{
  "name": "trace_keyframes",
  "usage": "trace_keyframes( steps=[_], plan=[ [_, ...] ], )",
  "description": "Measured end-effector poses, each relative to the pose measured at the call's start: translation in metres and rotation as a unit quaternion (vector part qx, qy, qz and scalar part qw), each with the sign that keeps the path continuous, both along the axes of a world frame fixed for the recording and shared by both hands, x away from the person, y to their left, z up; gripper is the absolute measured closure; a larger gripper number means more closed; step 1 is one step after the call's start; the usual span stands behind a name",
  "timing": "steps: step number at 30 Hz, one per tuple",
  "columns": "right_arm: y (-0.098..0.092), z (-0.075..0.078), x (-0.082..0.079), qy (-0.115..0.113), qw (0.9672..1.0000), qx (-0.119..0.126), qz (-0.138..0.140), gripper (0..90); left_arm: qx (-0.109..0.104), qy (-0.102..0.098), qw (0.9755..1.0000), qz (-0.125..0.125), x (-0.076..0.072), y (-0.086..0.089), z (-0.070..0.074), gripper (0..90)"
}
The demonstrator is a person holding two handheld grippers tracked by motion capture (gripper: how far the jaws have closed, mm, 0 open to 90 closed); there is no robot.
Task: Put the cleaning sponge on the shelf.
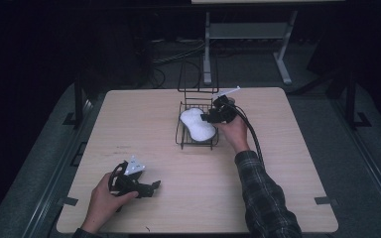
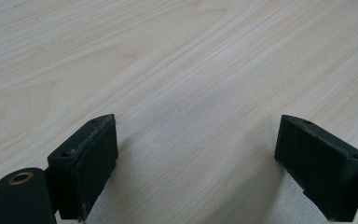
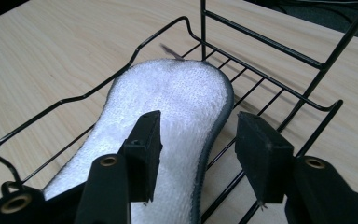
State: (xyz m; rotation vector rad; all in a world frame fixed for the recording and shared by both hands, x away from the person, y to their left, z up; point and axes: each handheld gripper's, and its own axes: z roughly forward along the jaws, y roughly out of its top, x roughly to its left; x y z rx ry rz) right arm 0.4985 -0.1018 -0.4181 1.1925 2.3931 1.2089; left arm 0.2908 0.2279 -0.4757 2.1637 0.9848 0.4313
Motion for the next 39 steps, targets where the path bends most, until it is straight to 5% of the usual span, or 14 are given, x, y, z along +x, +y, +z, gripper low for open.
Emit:
trace_keyframes(
  steps=[7, 10, 25, 39],
  plan=[
    [-0.009, 0.007, -0.014, -0.014, 0.9997, 0.001, 0.02, 82.6, 0.0, 0.0, 1.0, 0.0, 0.0, 0.0, 0.0, 12.3],
    [-0.013, 0.007, -0.022, -0.015, 0.9992, -0.009, 0.035, 89.2, 0.0, 0.0, 1.0, 0.0, 0.0, 0.0, 0.0, 12.3],
    [-0.017, -0.006, -0.046, -0.002, 0.9981, -0.018, 0.058, 89.6, 0.001, 0.0, 1.0, 0.0, 0.0, 0.0, 0.0, 12.3],
    [0.005, -0.006, -0.057, -0.006, 0.9953, -0.011, 0.096, 89.6, 0.0, -0.001, 1.0, 0.0, 0.0, 0.0, 0.0, 12.3]
  ],
)
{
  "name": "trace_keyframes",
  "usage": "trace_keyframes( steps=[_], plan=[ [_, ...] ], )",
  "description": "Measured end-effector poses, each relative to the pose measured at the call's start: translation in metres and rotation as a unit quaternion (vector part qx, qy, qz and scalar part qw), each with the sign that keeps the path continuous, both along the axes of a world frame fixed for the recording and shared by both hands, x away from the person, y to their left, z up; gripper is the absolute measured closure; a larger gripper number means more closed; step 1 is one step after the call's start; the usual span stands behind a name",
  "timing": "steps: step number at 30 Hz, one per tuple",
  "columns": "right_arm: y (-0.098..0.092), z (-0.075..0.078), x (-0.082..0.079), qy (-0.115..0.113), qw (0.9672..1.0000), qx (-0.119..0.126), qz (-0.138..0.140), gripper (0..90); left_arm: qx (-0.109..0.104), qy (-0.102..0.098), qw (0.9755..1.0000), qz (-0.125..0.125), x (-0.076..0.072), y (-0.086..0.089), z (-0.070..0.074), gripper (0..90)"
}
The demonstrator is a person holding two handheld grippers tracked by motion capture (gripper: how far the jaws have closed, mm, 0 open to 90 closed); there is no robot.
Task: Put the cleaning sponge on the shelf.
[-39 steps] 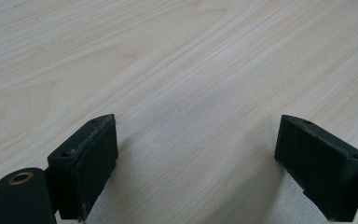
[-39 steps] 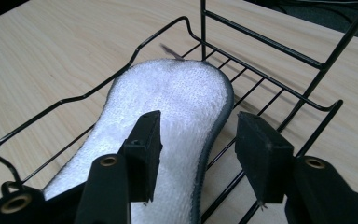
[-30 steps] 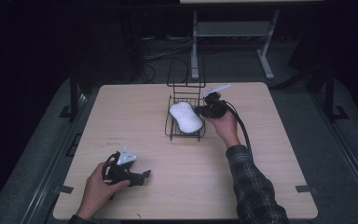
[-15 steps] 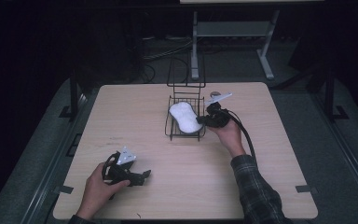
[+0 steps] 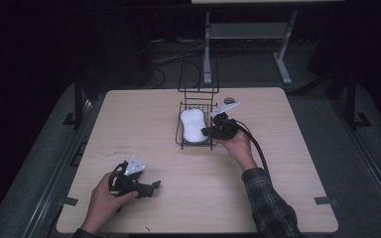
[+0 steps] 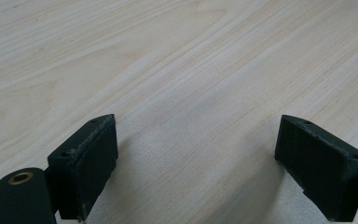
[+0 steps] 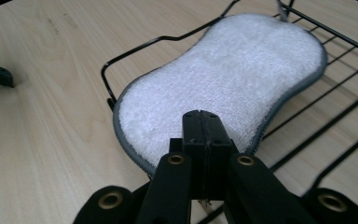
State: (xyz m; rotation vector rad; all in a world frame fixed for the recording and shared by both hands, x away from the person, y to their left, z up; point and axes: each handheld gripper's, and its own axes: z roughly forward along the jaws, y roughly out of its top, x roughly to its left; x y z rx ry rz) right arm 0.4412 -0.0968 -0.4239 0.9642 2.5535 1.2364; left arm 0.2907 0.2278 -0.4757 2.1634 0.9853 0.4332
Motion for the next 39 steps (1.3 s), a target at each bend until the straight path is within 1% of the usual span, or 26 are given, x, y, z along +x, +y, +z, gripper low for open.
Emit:
trace_keyframes(
  steps=[3, 6, 7, 8, 10, 13, 14, 15, 16, 18, 19, 21, 24, 28, 33, 35, 39],
  plan=[
    [0.003, 0.0, -0.001, -0.005, 1.0, 0.001, 0.007, 89.6, 0.0, 0.0, 1.0, 0.0, 0.0, 0.0, 0.0, 12.3],
    [0.002, 0.003, -0.002, -0.005, 1.0, 0.003, 0.005, 89.4, 0.0, 0.0, 1.0, 0.0, 0.0, 0.0, 0.0, 12.3],
    [0.0, 0.004, -0.003, -0.009, 1.0, 0.002, 0.003, 88.7, 0.0, 0.0, 1.0, 0.0, 0.0, 0.0, 0.0, 12.3],
    [-0.002, 0.006, -0.004, -0.009, 1.0, 0.004, 0.001, 86.8, -0.001, 0.0, 1.0, 0.001, 0.0, 0.0, 0.0, 12.3],
    [-0.008, 0.009, -0.007, -0.009, 0.9999, 0.005, -0.002, 83.1, 0.002, 0.0, 1.0, -0.001, 0.0, 0.0, 0.0, 12.3],
    [-0.02, 0.014, -0.012, -0.013, 0.9997, 0.007, -0.018, 75.2, 0.0, 0.0, 1.0, 0.0, 0.0, 0.0, 0.0, 12.3],
    [-0.02, 0.014, -0.012, -0.013, 0.9997, 0.007, -0.018, 75.2, 0.0, 0.0, 1.0, 0.0, 0.0, 0.0, 0.0, 12.3],
    [-0.029, 0.016, -0.016, -0.01, 0.9994, 0.013, -0.03, 67.2, -0.001, 0.0, 1.0, 0.0, 0.0, 0.0, 0.0, 12.3],
    [-0.034, 0.017, -0.018, -0.011, 0.9993, 0.014, -0.032, 64.8, -0.001, 0.0, 1.0, 0.0, 0.0, 0.0, 0.0, 12.3],
    [-0.041, 0.018, -0.021, -0.01, 0.999, 0.014, -0.041, 56.0, -0.001, 0.0, 1.0, 0.0, 0.0, 0.0, 0.0, 12.3],
    [-0.045, 0.018, -0.024, -0.01, 0.9988, 0.014, -0.047, 53.1, -0.001, 0.0, 1.0, 0.0, 0.0, 0.0, 0.0, 12.3],
    [-0.052, 0.018, -0.029, -0.008, 0.9983, 0.02, -0.054, 46.4, -0.001, 0.0, 1.0, 0.0, 0.0, 0.0, 0.0, 12.3],
    [-0.063, 0.017, -0.037, -0.01, 0.9975, 0.016, -0.068, 39.0, -0.001, 0.0, 1.0, 0.0, 0.0, 0.0, 0.0, 12.3],
    [-0.075, 0.012, -0.049, -0.011, 0.9968, 0.009, -0.078, 35.2, -0.001, 0.0, 1.0, 0.0, 0.0, 0.0, 0.0, 12.3],
    [-0.089, 0.004, -0.064, -0.016, 0.9959, -0.002, -0.09, 26.7, -0.002, 0.0, 1.0, 0.001, 0.0, 0.0, 0.0, 12.3],
    [-0.096, 0.0, -0.072, -0.02, 0.995, 0.0, -0.098, 25.1, -0.003, -0.001, 1.0, 0.002, 0.0, 0.0, 0.0, 12.3],
    [-0.106, -0.006, -0.086, -0.017, 0.994, -0.001, -0.108, 17.4, -0.004, -0.001, 1.0, 0.002, 0.0, 0.0, 0.0, 12.3]
  ],
)
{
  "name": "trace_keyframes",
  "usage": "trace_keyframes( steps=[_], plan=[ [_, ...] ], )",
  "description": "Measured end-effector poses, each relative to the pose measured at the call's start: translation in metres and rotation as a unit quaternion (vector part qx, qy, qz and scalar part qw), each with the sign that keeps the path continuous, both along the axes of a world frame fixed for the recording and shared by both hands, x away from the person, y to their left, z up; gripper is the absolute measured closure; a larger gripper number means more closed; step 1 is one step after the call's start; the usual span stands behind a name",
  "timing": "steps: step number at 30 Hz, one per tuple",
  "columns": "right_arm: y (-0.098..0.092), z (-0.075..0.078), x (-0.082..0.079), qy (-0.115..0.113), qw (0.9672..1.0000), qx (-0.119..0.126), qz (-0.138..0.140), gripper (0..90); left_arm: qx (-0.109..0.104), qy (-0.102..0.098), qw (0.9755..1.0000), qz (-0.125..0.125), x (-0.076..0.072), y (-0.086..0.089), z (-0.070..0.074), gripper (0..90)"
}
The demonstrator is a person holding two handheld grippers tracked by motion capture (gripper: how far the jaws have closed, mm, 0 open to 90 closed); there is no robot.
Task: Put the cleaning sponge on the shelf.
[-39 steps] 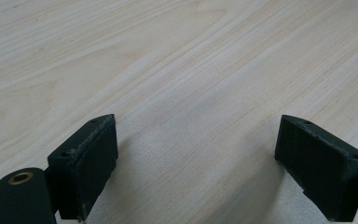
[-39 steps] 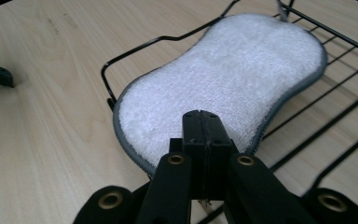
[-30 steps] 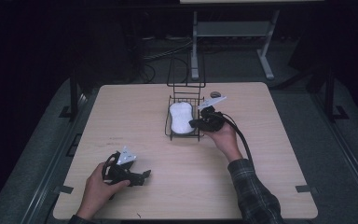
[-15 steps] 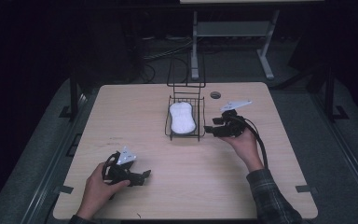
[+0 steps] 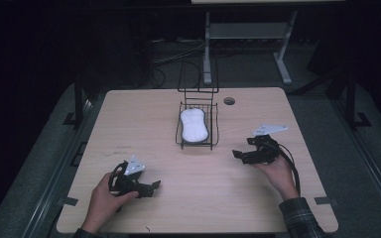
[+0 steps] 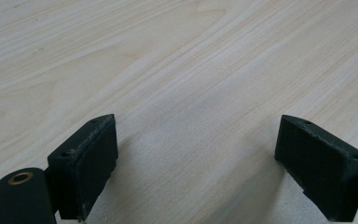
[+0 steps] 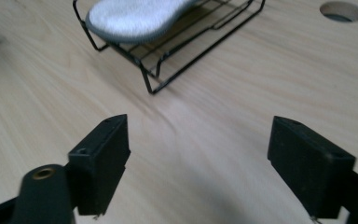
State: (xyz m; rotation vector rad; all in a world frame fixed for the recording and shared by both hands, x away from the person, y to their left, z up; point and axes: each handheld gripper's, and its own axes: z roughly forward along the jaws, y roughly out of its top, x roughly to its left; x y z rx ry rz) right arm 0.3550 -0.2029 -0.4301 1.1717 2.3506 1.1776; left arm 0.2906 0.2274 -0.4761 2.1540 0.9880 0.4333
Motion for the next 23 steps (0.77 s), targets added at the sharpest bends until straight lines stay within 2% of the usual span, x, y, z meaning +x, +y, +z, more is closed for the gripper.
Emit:
trace_keyframes(
  steps=[3, 6, 10, 12, 15, 20, 23],
  plan=[
    [-0.005, -0.005, -0.011, 0.008, 0.9999, -0.007, -0.005, 13.5, 0.0, 0.0, 1.0, 0.0, 0.0, 0.0, 0.0, 12.3],
    [-0.012, -0.011, -0.024, 0.007, 0.9997, -0.019, -0.014, 13.2, 0.002, 0.0, 1.0, -0.001, 0.0, 0.0, 0.0, 12.3],
    [-0.022, -0.018, -0.04, 0.017, 0.9996, -0.015, -0.014, 10.1, 0.0, 0.0, 1.0, 0.0, 0.0, 0.0, 0.0, 12.3],
    [-0.025, -0.023, -0.047, 0.015, 0.9992, -0.029, -0.024, 10.1, 0.0, 0.0, 1.0, 0.0, 0.0, 0.0, 0.0, 12.3],
    [-0.029, -0.032, -0.057, 0.02, 0.9987, -0.041, -0.024, 9.3, 0.001, 0.0, 1.0, 0.0, 0.0, 0.0, 0.0, 12.3],
    [-0.033, -0.04, -0.065, 0.028, 0.998, -0.051, -0.025, 8.8, 0.001, 0.0, 1.0, 0.0, 0.0, 0.0, 0.0, 12.3],
    [-0.035, -0.042, -0.066, 0.026, 0.9977, -0.057, -0.025, 8.7, 0.001, 0.0, 1.0, 0.0, 0.0, 0.0, 0.0, 12.3]
  ],
)
